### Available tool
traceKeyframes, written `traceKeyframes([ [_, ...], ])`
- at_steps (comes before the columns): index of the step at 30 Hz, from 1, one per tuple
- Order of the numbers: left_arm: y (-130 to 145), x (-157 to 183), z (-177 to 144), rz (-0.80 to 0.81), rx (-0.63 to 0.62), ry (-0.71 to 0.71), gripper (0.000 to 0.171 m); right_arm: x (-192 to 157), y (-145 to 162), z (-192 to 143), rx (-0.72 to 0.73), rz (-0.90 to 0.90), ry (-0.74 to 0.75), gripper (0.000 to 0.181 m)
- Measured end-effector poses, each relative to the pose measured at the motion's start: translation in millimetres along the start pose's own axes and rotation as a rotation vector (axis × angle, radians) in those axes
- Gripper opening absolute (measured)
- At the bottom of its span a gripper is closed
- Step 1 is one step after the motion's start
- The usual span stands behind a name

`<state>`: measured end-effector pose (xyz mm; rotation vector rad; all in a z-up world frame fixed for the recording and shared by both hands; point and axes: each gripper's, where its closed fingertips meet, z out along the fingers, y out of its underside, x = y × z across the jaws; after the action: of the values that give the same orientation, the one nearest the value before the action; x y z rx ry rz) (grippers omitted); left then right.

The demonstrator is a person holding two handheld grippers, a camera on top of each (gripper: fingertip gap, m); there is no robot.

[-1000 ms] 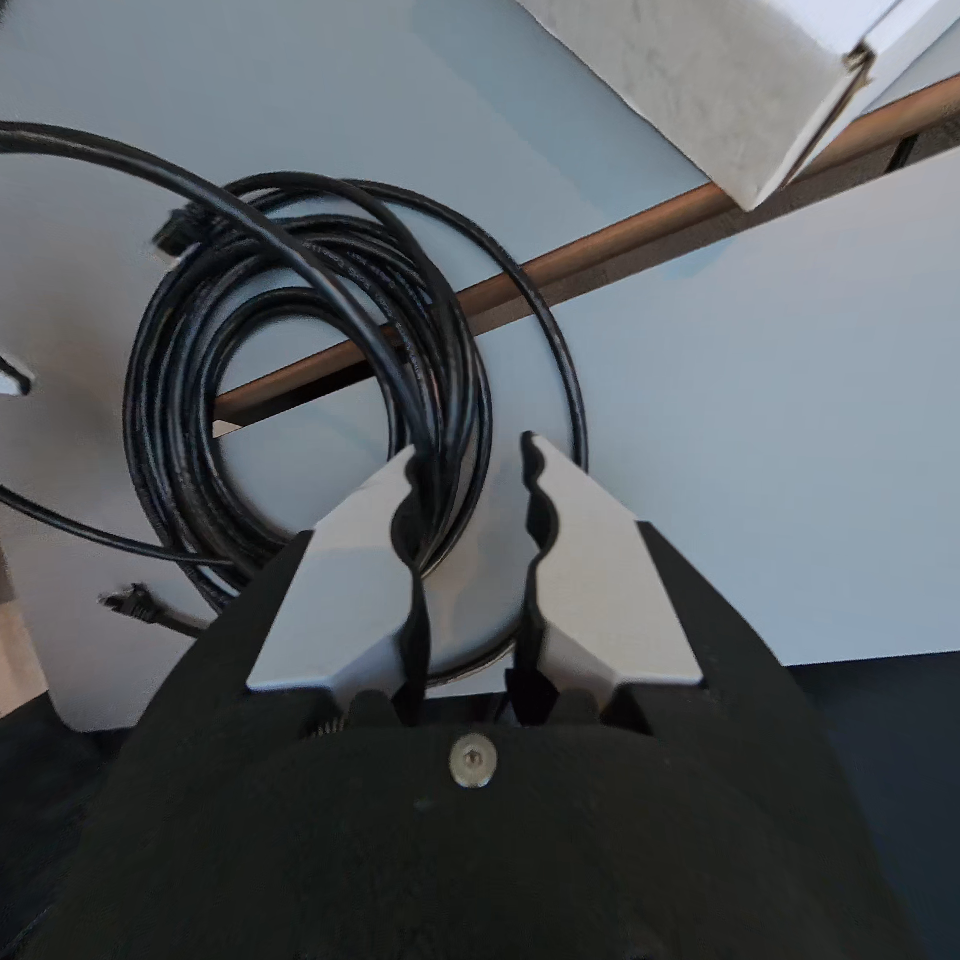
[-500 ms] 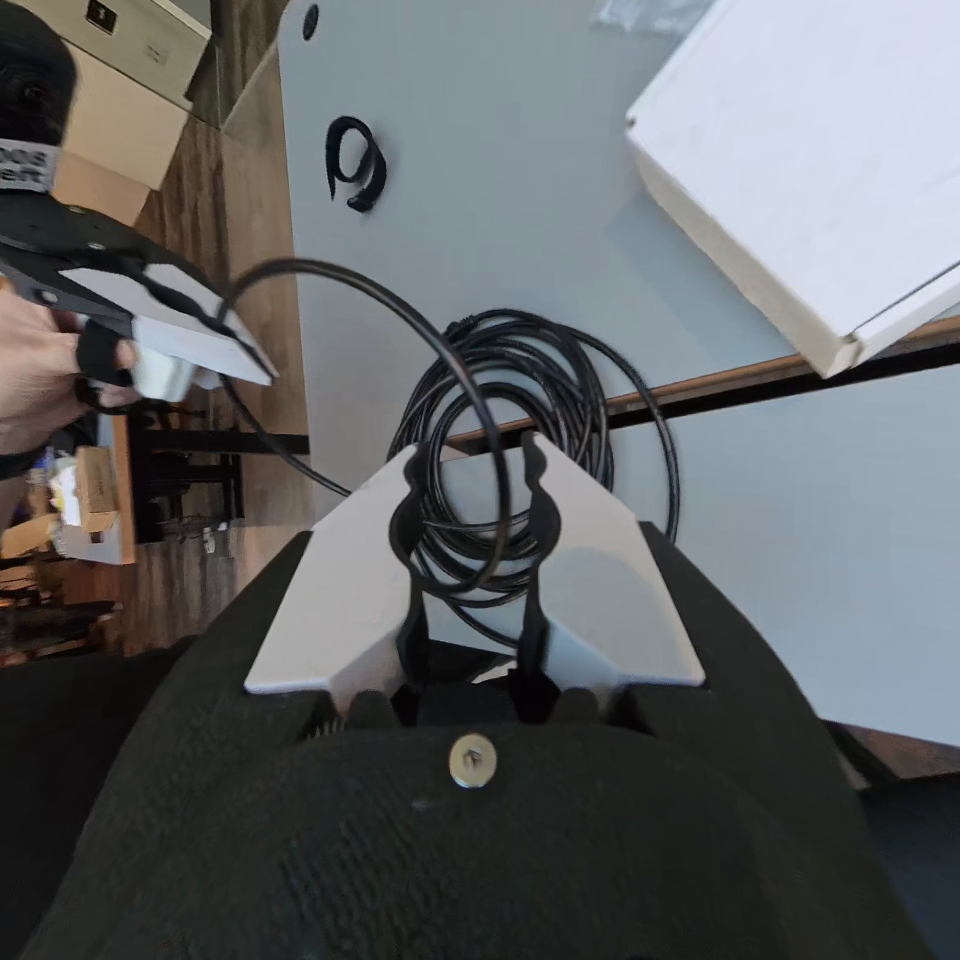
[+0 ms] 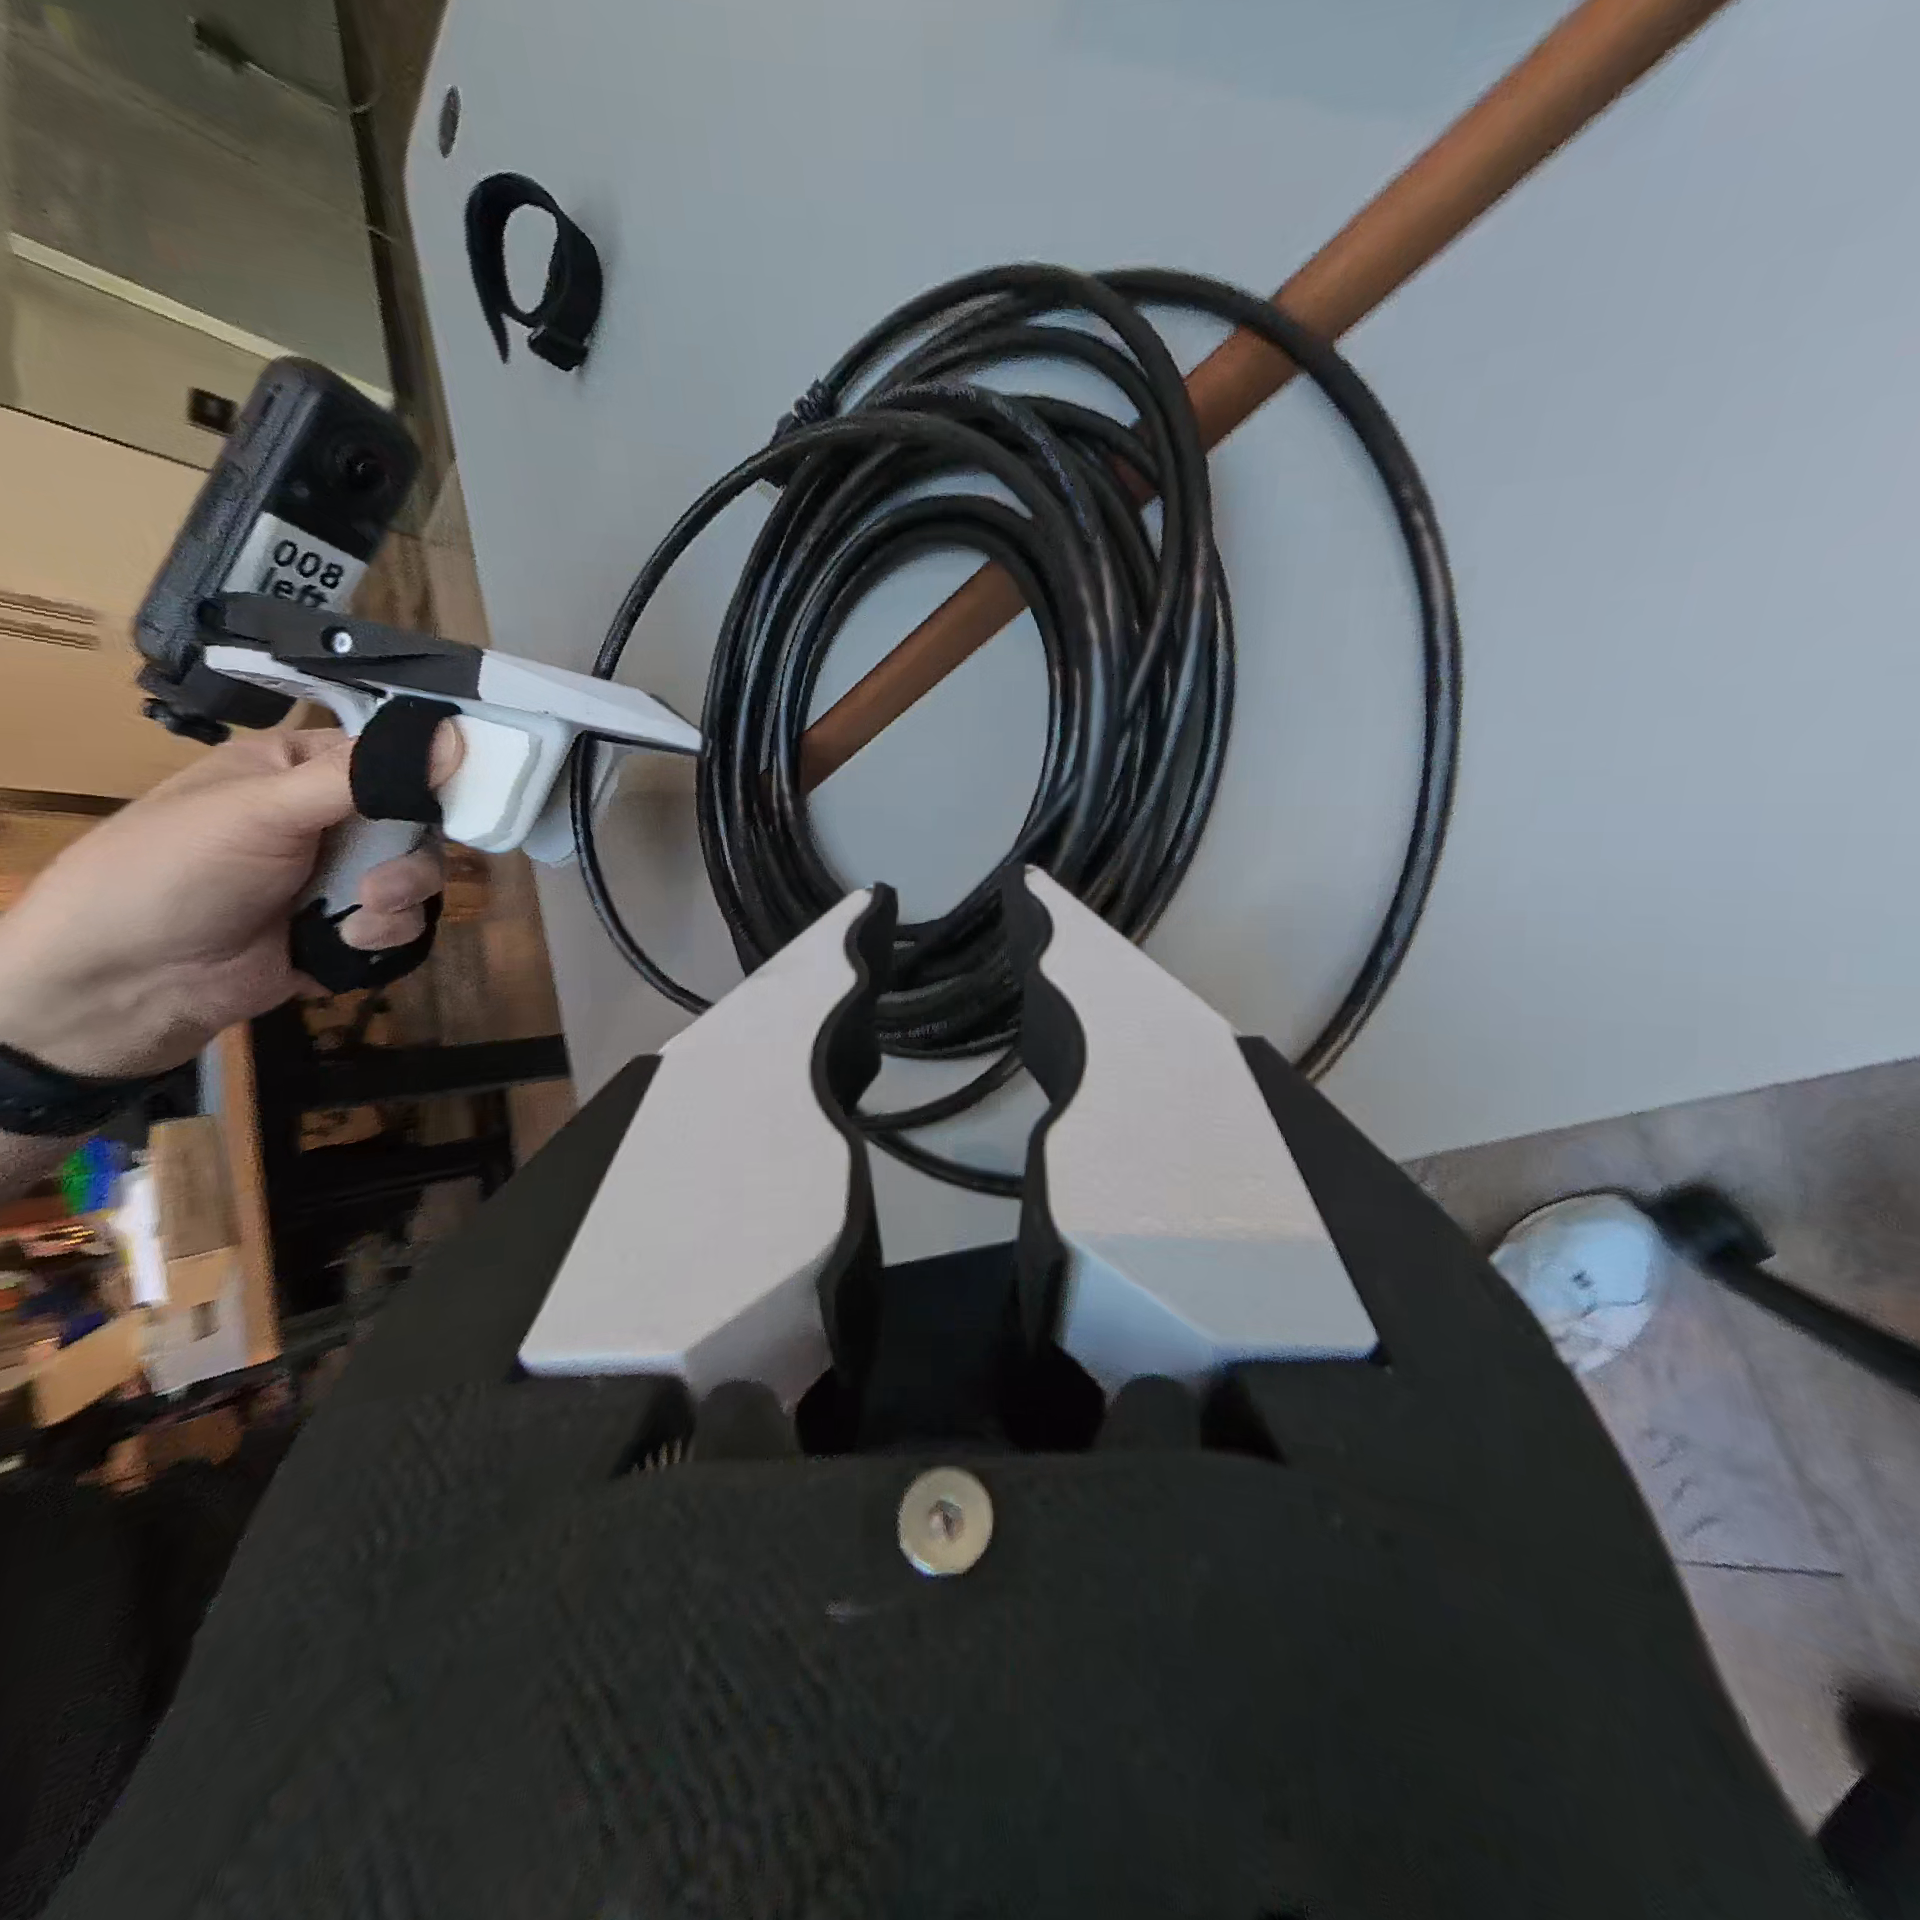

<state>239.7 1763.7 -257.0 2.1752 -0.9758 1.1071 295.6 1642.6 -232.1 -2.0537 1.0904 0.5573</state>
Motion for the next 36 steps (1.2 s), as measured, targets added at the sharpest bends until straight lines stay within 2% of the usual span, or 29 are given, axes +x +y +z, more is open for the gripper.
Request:
traceKeyframes([
  [1, -0.6, -0.6, 1.3, 0.012, 0.008, -0.01, 0.0, -1.8, -0.7, 4.4, 0.006, -0.028, 0.027, 0.024],
  [4, -0.7, -1.0, 5.9, 0.057, 0.016, -0.046, 0.0, -1.0, 15.4, 24.5, -0.106, -0.001, 0.084, 0.025],
  [6, -1.0, -0.8, 8.3, 0.061, 0.022, -0.052, 0.0, 11.3, 17.9, 26.8, -0.104, -0.03, 0.217, 0.024],
  [8, -1.0, -1.4, 10.1, 0.052, 0.032, -0.05, 0.0, 24.6, 3.1, 7.7, 0.03, -0.106, 0.35, 0.023],
  [10, -0.7, -4.7, 10.3, 0.045, 0.032, -0.056, 0.0, 39.3, -8.2, -20.8, 0.173, -0.137, 0.4, 0.022],
  [11, -0.6, -6.5, 10.3, 0.047, 0.028, -0.057, 0.0, 52.1, -4.7, -30.3, 0.18, -0.116, 0.417, 0.019],
  [14, -0.9, -10.2, 10.7, 0.053, 0.018, -0.053, 0.0, 53.0, 9.4, -16.8, 0.086, -0.044, 0.261, 0.013],
  [17, -0.8, -10.3, 10.9, 0.069, 0.015, -0.059, 0.0, 43.6, 13.9, 9.4, -0.015, -0.131, 0.249, 0.015],
  [20, 1.7, -10.0, 11.3, 0.112, -0.013, -0.087, 0.0, 36.9, 9.0, 21.2, -0.018, -0.142, 0.253, 0.006],
  [25, 17.2, -4.3, 19.9, 0.148, -0.1, -0.071, 0.0, 20.0, -0.5, 30.2, 0.026, -0.007, 0.089, 0.02],
  [30, 40.3, 3.3, 38.6, 0.203, -0.171, -0.073, 0.0, 29.6, 0.9, 33.9, -0.002, -0.027, 0.19, 0.011],
  [33, 50.3, 5.1, 48.2, 0.232, -0.214, -0.083, 0.0, 25.2, -1.4, 41.0, -0.007, 0.01, 0.179, 0.019],
  [36, 48.3, 3.1, 49.0, 0.252, -0.212, -0.097, 0.0, 26.2, -2.1, 43.8, -0.055, -0.006, 0.214, 0.019],
])
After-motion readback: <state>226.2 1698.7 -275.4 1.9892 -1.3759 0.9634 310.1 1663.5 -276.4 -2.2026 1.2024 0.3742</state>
